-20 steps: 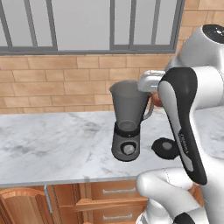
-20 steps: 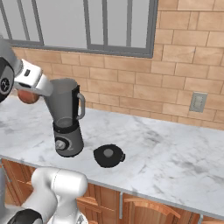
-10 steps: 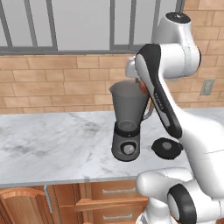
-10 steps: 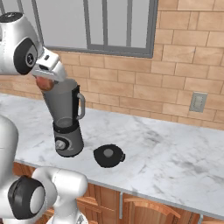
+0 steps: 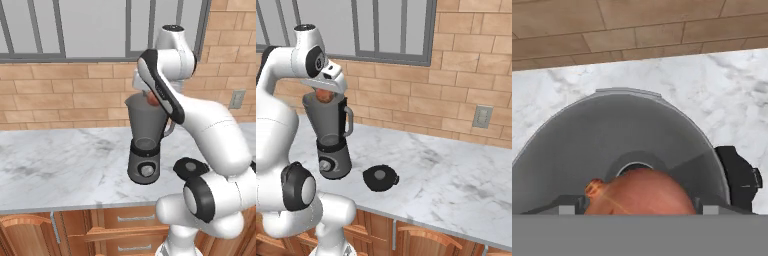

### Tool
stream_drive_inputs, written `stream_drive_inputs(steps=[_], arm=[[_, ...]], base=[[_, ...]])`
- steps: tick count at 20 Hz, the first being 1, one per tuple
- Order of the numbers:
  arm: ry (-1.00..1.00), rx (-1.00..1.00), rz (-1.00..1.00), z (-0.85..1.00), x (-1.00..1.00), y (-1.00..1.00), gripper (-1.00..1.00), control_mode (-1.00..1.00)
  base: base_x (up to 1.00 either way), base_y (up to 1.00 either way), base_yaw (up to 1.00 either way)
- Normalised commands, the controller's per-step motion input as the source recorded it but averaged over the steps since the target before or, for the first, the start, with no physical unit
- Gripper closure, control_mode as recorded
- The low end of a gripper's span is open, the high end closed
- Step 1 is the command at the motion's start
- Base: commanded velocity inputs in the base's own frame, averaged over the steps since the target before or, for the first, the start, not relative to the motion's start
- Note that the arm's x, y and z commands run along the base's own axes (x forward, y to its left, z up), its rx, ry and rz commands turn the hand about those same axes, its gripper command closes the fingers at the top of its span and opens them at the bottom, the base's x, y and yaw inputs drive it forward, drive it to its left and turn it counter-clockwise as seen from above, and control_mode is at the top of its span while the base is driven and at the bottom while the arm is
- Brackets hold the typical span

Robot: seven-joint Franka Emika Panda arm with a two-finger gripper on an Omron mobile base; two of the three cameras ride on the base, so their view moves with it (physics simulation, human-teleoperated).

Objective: Grab the onion and garlic from the fridge, place them in the blender, close the lid, and turn on the blender to create a marinade.

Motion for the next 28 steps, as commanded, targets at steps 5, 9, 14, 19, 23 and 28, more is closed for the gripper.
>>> stream_drive_inputs(steps=[5,9,14,19,23,28], arm=[[0.13,0.00,0.00,-0.13,0.52,0.27,1.00,-1.00],[0.12,0.00,0.00,-0.47,0.34,0.30,1.00,-1.00],[0.01,-0.01,0.00,-0.60,0.04,0.05,1.00,-1.00],[-0.05,0.00,0.00,-0.49,-0.19,-0.08,1.00,-1.00],[-0.06,0.00,0.00,-0.42,-0.62,-0.16,1.00,-1.00],[0.01,0.00,0.00,-0.36,-0.10,0.00,1.00,-1.00]], base=[[0.00,0.00,0.00],[0.00,0.00,0.00],[0.00,0.00,0.00],[0.00,0.00,0.00],[0.00,0.00,0.00],[0.00,0.00,0.00]])
